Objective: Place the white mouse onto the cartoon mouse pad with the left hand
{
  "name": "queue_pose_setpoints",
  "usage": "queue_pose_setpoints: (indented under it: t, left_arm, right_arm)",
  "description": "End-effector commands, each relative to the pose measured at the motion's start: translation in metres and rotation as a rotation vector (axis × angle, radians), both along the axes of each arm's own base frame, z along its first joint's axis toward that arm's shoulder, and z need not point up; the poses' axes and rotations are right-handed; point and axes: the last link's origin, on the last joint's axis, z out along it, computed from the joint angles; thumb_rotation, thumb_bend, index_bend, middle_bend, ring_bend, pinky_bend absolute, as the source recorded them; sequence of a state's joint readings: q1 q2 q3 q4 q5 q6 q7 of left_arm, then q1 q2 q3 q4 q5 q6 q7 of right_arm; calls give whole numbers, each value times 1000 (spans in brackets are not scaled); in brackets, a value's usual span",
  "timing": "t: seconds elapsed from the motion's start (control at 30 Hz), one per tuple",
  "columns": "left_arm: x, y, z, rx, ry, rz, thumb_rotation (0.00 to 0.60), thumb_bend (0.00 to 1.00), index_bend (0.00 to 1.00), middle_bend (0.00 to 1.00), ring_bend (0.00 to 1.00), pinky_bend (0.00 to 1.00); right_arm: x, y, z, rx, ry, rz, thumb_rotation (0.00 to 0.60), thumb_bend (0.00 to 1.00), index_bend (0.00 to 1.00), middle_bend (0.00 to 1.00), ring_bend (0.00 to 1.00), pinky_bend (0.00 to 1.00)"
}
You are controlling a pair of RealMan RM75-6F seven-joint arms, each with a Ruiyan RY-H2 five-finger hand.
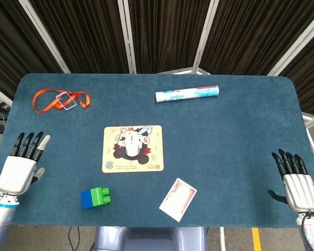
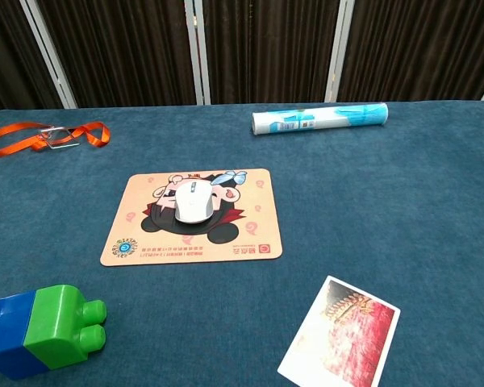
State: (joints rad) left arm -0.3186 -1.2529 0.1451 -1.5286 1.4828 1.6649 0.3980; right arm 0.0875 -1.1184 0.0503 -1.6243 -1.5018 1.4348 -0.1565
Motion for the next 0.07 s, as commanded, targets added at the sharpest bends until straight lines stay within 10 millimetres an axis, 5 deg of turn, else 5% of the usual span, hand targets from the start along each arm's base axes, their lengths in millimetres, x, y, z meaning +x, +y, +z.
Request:
queue_pose_setpoints:
  t: [0.03, 0.07]
  left_arm:
    - [-7, -5, 3, 4, -18, 51, 600, 197, 0, 0, 0, 0]
    - [-8, -6, 3, 4, -16, 58, 600, 197, 0, 0, 0, 0]
  right_arm:
    - [1, -2, -1, 4, 2, 4, 600, 87, 0, 0, 0, 0]
    - [1, -2, -1, 6, 3, 5, 600, 87, 0, 0, 0, 0]
